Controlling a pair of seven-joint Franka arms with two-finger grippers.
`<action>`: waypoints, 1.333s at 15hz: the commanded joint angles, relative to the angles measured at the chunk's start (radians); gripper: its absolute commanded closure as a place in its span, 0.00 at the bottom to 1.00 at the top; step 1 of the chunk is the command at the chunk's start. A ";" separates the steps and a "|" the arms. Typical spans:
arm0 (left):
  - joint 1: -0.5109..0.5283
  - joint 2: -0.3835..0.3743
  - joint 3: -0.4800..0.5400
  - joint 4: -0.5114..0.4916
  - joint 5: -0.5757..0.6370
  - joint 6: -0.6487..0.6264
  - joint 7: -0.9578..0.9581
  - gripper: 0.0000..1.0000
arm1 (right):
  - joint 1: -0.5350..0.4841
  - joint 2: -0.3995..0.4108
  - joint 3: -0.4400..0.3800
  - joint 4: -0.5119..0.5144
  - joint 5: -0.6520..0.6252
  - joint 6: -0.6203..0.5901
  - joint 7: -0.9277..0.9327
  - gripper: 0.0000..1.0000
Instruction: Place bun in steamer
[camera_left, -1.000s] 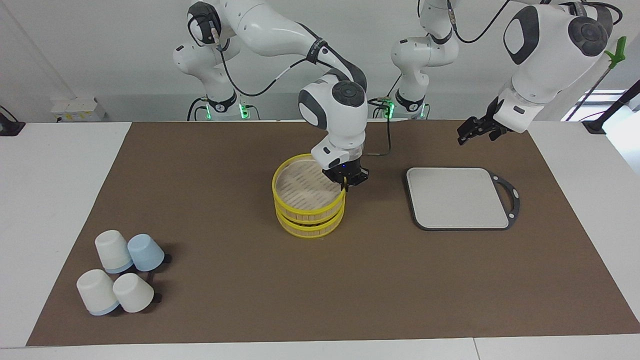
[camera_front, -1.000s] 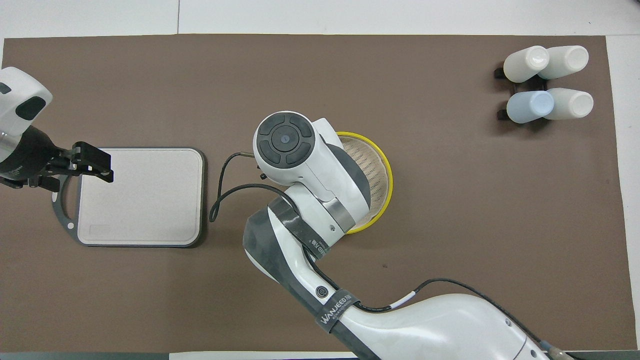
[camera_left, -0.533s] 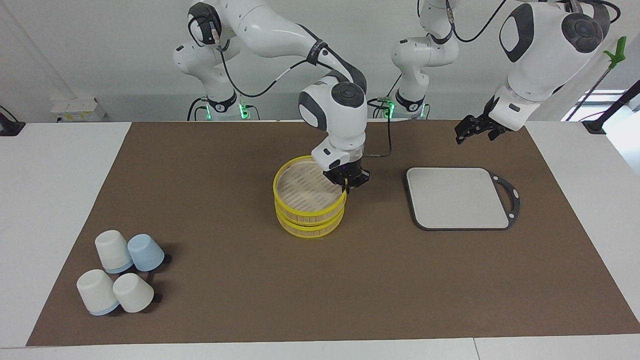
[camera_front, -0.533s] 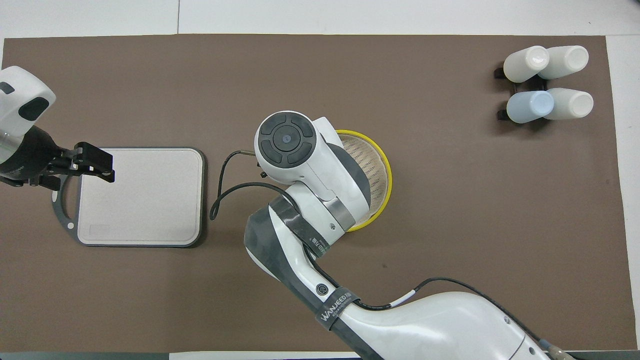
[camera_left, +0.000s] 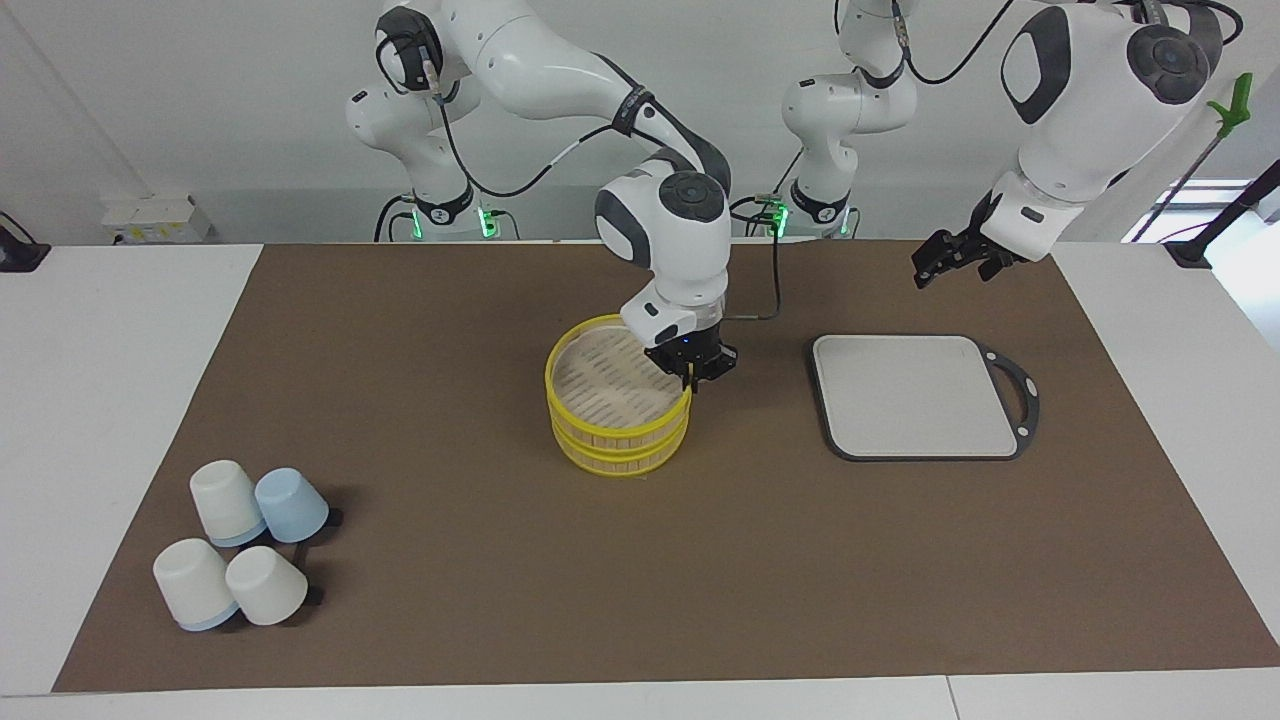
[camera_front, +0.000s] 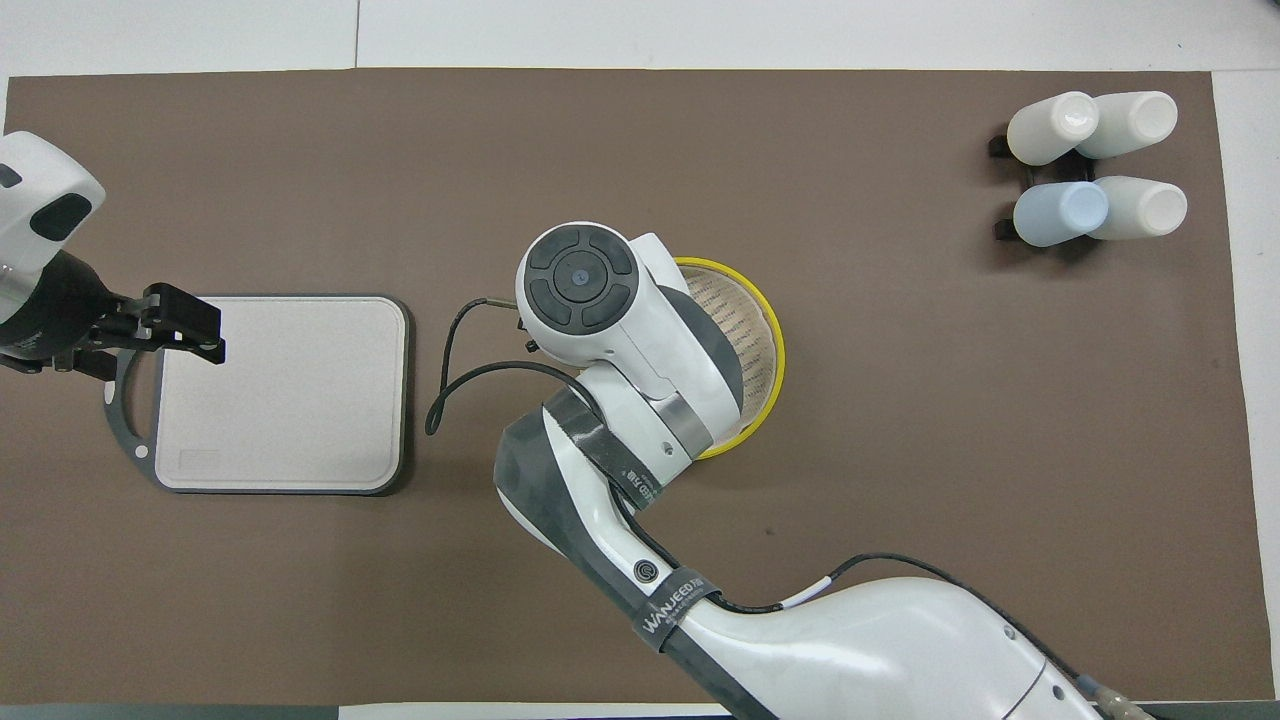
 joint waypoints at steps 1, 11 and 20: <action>0.011 -0.022 -0.004 -0.018 0.017 0.016 0.017 0.00 | -0.009 -0.004 0.003 -0.031 -0.001 0.052 0.022 1.00; -0.009 -0.019 -0.006 -0.023 0.015 0.070 0.014 0.00 | -0.009 -0.050 0.003 -0.058 -0.009 0.063 0.009 0.00; -0.011 -0.016 -0.004 -0.029 0.015 0.143 0.021 0.00 | -0.307 -0.326 0.003 -0.056 0.007 -0.335 -0.603 0.00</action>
